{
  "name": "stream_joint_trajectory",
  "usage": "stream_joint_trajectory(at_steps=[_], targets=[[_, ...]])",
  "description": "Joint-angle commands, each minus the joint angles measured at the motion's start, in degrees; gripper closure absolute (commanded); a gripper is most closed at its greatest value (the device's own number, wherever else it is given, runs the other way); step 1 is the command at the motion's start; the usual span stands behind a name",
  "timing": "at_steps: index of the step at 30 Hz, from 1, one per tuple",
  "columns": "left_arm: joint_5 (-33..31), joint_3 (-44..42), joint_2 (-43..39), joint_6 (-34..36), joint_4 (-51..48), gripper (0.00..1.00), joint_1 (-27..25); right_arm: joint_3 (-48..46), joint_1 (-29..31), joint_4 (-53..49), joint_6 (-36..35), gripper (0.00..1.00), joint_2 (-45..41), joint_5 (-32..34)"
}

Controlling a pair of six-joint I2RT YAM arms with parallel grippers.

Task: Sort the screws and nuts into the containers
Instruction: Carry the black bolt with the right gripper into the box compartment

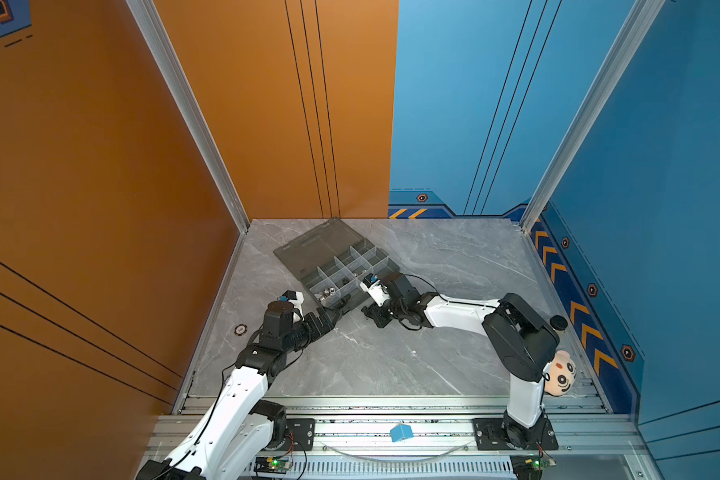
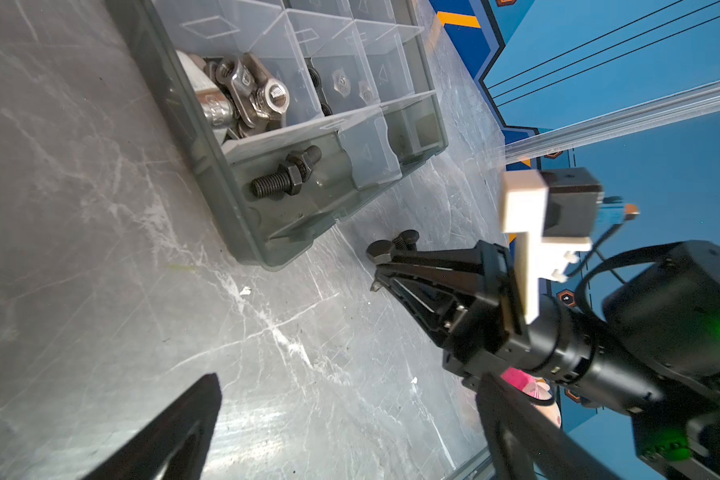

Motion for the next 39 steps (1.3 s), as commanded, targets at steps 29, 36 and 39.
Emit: stream_joint_trajectory(at_steps=[29,36,39], targets=[[0.9,1.1,-0.6,0.4,-1.1,0.02,0.5,24.4,-0.2,-9.8,0.5,0.97,14.4,3.9],[0.8,1.0,-1.1,0.4,-1.1,0.02,0.5,24.4,-0.2,-10.4,0.6,0.85,14.5,4.6],[0.8,1.0,-1.1,0.3,-1.1,0.02,0.5,24.6,-0.1,-10.6,0.6,0.73,14.3,4.9]])
